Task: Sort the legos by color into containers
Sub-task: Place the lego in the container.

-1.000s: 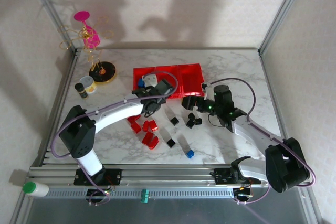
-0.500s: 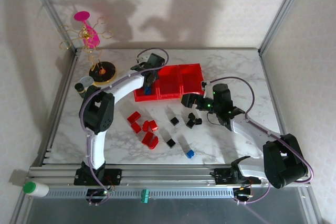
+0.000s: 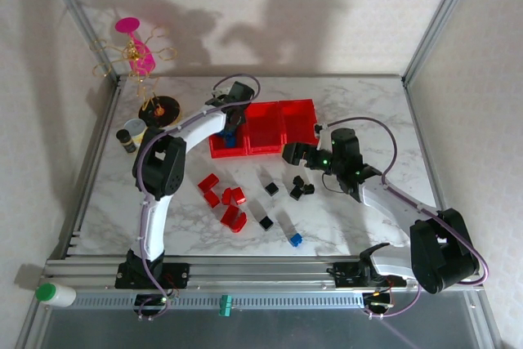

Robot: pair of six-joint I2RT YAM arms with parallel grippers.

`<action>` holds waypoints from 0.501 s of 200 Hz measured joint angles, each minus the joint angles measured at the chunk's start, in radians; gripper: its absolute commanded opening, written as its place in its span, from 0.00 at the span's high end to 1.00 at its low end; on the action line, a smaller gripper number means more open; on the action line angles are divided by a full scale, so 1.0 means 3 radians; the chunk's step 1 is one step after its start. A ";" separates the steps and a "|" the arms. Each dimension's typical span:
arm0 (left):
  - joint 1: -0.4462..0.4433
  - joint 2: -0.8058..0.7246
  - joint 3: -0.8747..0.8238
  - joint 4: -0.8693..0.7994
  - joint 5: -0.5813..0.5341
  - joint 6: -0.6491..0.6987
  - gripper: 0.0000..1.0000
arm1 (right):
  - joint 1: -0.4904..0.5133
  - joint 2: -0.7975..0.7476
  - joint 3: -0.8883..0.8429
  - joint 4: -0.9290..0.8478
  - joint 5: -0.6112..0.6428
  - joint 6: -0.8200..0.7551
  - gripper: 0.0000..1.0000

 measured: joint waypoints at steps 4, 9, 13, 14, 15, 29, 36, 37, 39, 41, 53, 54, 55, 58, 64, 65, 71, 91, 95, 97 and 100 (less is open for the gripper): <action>0.0000 -0.0018 -0.0010 0.0000 0.0009 0.0000 0.50 | 0.0000 0.0000 0.0005 0.0000 0.0000 0.0001 0.01; 0.0000 -0.0047 -0.0034 0.0006 0.0022 0.0000 0.50 | 0.0000 0.0000 0.0009 0.0000 0.0005 0.0001 0.01; -0.0001 -0.0080 -0.0053 0.0008 0.0024 0.0000 0.50 | 0.0000 0.0000 0.0010 -0.0001 0.0010 0.0001 0.01; -0.0001 -0.0088 -0.0062 0.0008 0.0029 0.0000 0.50 | 0.0000 0.0000 0.0010 -0.0003 0.0011 0.0001 0.01; -0.0001 -0.0093 -0.0066 0.0008 0.0032 0.0000 0.50 | 0.0000 0.0000 0.0010 -0.0001 0.0014 0.0001 0.01; -0.0015 -0.0253 -0.0159 0.0011 0.0052 0.0000 0.51 | 0.0000 0.0000 0.0017 -0.0017 0.0027 0.0003 0.01; -0.0019 -0.0338 -0.0198 0.0011 0.0066 0.0000 0.52 | 0.0000 0.0000 0.0019 -0.0022 0.0028 0.0004 0.01; -0.0020 -0.0347 -0.0201 0.0011 0.0067 0.0000 0.52 | 0.0000 0.0000 0.0019 -0.0022 0.0028 0.0004 0.01; -0.0023 -0.0376 -0.0211 0.0010 0.0070 0.0000 0.52 | 0.0000 0.0000 0.0019 -0.0022 0.0031 0.0004 0.01; -0.0024 -0.0404 -0.0220 0.0011 0.0072 0.0001 0.52 | 0.0000 0.0000 0.0019 -0.0022 0.0032 0.0004 0.01; -0.0032 -0.0553 -0.0266 0.0017 0.0085 0.0001 0.53 | 0.0000 0.0000 0.0019 -0.0022 0.0045 0.0011 0.01; -0.0032 -0.0561 -0.0268 0.0017 0.0084 0.0001 0.53 | 0.0000 0.0000 0.0019 -0.0022 0.0051 0.0013 0.01; -0.0033 -0.0577 -0.0271 0.0017 0.0084 0.0000 0.53 | 0.0000 0.0000 0.0019 -0.0022 0.0052 0.0013 0.01; -0.0038 -0.0610 -0.0280 0.0017 0.0086 0.0000 0.54 | 0.0000 0.0000 0.0019 -0.0023 0.0057 0.0013 0.01; -0.0042 -0.0676 -0.0304 0.0033 0.0088 0.0001 0.54 | -0.0001 0.0000 0.0022 -0.0024 0.0064 0.0014 0.01; -0.0045 -0.0697 -0.0310 0.0036 0.0090 0.0000 0.54 | -0.0001 0.0000 0.0022 -0.0024 0.0064 0.0014 0.01; -0.0050 -0.0765 -0.0346 0.0046 0.0094 0.0001 0.54 | -0.0004 0.0003 0.0023 -0.0025 0.0071 0.0014 0.01; -0.0099 -0.1016 -0.0537 0.0112 0.0097 0.0001 0.55 | -0.0010 0.0005 0.0029 -0.0045 0.0088 0.0013 0.01; -0.0118 -0.1071 -0.0593 0.0128 0.0099 0.0003 0.55 | -0.0017 0.0005 0.0031 -0.0052 0.0094 0.0013 0.01; -0.0127 -0.1095 -0.0619 0.0135 0.0099 0.0003 0.55 | -0.0019 0.0005 0.0031 -0.0060 0.0097 0.0013 0.01; -0.0145 -0.1136 -0.0656 0.0140 0.0107 0.0003 0.55 | -0.0023 0.0005 0.0033 -0.0072 0.0103 0.0013 0.01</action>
